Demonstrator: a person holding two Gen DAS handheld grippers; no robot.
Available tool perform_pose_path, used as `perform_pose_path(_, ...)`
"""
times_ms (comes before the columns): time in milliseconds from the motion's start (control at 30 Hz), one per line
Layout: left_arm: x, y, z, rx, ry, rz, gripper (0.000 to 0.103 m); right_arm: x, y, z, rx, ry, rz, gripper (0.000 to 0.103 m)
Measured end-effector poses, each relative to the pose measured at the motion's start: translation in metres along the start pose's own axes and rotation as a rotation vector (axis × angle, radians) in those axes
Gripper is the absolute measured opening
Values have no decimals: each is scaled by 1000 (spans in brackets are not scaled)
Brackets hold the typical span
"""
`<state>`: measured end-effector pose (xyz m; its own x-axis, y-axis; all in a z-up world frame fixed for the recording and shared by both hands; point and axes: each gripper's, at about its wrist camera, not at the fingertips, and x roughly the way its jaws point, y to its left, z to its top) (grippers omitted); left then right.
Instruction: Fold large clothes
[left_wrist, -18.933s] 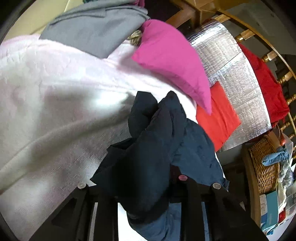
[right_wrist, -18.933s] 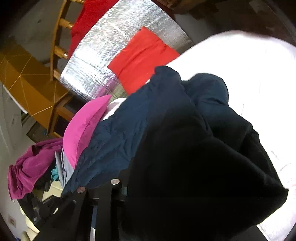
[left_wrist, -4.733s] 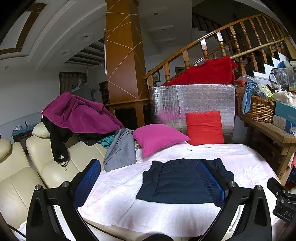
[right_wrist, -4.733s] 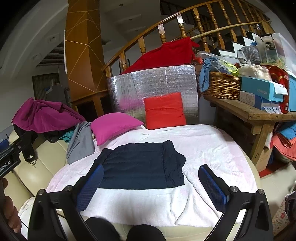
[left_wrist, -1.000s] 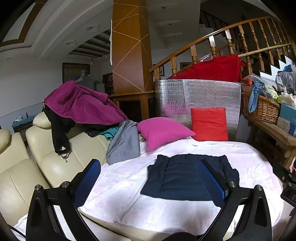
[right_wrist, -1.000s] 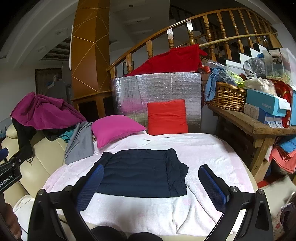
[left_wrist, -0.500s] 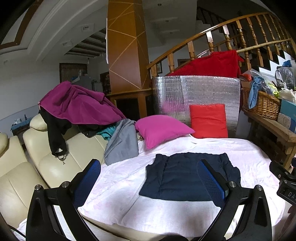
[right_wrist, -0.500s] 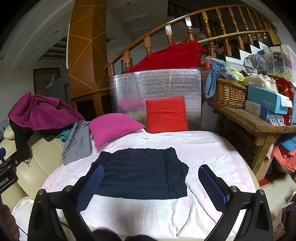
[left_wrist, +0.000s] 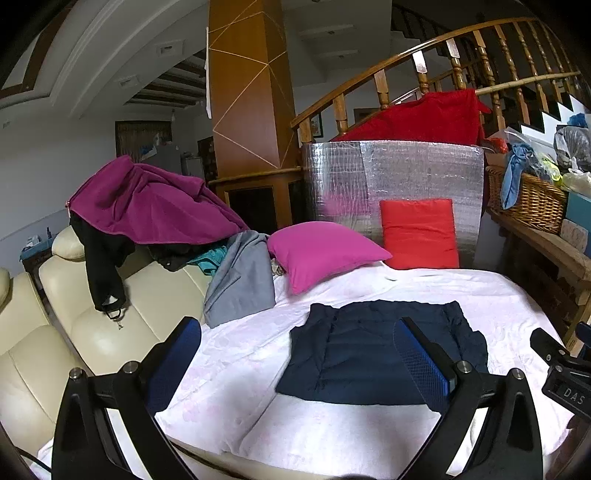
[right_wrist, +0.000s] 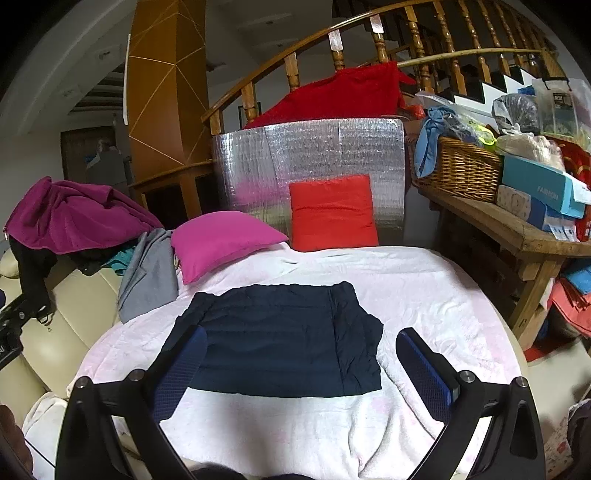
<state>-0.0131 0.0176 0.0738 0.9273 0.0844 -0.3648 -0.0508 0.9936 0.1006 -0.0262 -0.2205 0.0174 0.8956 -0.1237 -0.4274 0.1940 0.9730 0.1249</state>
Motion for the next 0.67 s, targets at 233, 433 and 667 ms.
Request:
perform_pose_path(233,13,0,2,-4,15,-5,103,15,-4,1,13,16,-18,103)
perform_pose_path(433,29,3,3,-16,27,-10,103,29,-1,3,9,28,-33,103)
perform_pose_path(667,76,16,2,-56,90,-68,103,61,-19,12,46,62,-33,103)
